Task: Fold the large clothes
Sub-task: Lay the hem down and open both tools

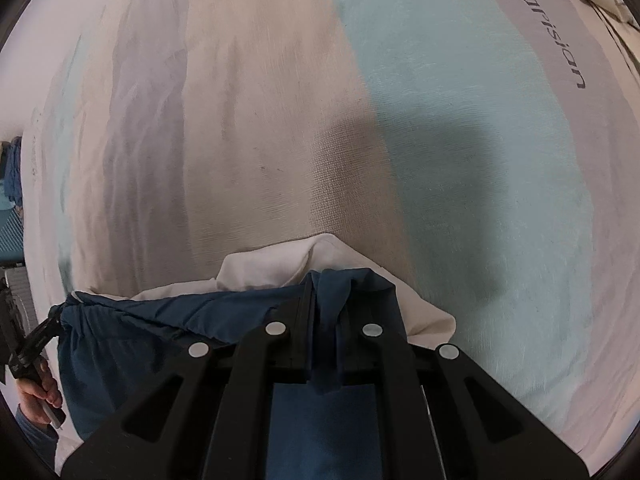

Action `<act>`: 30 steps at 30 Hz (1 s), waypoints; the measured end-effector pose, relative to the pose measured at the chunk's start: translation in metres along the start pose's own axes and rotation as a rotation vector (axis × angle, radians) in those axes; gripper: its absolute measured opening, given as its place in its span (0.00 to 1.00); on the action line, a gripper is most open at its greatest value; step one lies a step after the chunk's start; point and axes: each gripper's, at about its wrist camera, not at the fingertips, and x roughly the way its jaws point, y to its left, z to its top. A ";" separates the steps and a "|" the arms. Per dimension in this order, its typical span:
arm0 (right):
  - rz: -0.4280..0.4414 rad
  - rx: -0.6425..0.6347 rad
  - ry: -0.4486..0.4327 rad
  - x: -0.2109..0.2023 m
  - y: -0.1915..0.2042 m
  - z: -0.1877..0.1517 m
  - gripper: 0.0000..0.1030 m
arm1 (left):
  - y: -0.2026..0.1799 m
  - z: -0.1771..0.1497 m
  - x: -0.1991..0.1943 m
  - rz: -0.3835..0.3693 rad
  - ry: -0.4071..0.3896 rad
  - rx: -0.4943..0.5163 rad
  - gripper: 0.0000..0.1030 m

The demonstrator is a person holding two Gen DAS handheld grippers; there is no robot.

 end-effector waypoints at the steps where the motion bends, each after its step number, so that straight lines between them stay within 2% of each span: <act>1: -0.014 -0.017 -0.006 0.003 0.001 -0.002 0.06 | 0.003 0.000 0.000 0.003 -0.005 -0.026 0.09; 3: -0.023 -0.003 -0.010 0.008 0.001 -0.007 0.06 | 0.001 -0.003 -0.002 0.016 -0.026 -0.078 0.09; 6: -0.092 -0.056 -0.054 0.004 0.014 -0.016 0.06 | -0.007 -0.007 -0.005 0.062 -0.053 -0.110 0.09; 9: -0.133 -0.124 -0.107 -0.015 0.030 -0.027 0.15 | -0.032 -0.013 -0.023 0.105 -0.117 -0.033 0.17; 11: -0.142 -0.179 -0.157 -0.031 0.040 -0.035 0.21 | -0.050 -0.021 -0.040 0.128 -0.163 0.026 0.31; 12: -0.136 -0.213 -0.195 -0.042 0.045 -0.041 0.28 | -0.054 -0.026 -0.047 0.117 -0.175 0.040 0.37; 13: -0.124 -0.241 -0.221 -0.051 0.049 -0.046 0.35 | -0.056 -0.029 -0.052 0.100 -0.181 0.046 0.58; 14: -0.118 -0.259 -0.243 -0.059 0.052 -0.050 0.38 | -0.058 -0.033 -0.060 0.091 -0.201 0.045 0.70; 16: -0.094 -0.270 -0.274 -0.071 0.055 -0.055 0.44 | -0.067 -0.042 -0.077 0.106 -0.257 0.068 0.77; 19: -0.039 -0.285 -0.342 -0.097 0.057 -0.067 0.58 | -0.078 -0.051 -0.094 0.076 -0.295 0.082 0.83; 22: -0.032 -0.305 -0.420 -0.118 0.072 -0.078 0.71 | -0.100 -0.060 -0.101 0.056 -0.308 0.133 0.84; 25: -0.043 -0.364 -0.448 -0.128 0.090 -0.081 0.78 | -0.130 -0.065 -0.091 0.049 -0.287 0.213 0.84; 28: -0.046 -0.467 -0.353 -0.111 0.119 -0.097 0.79 | -0.150 -0.067 -0.077 0.023 -0.250 0.254 0.85; 30: -0.070 -0.529 -0.254 -0.085 0.135 -0.104 0.79 | -0.160 -0.071 -0.061 0.000 -0.212 0.269 0.85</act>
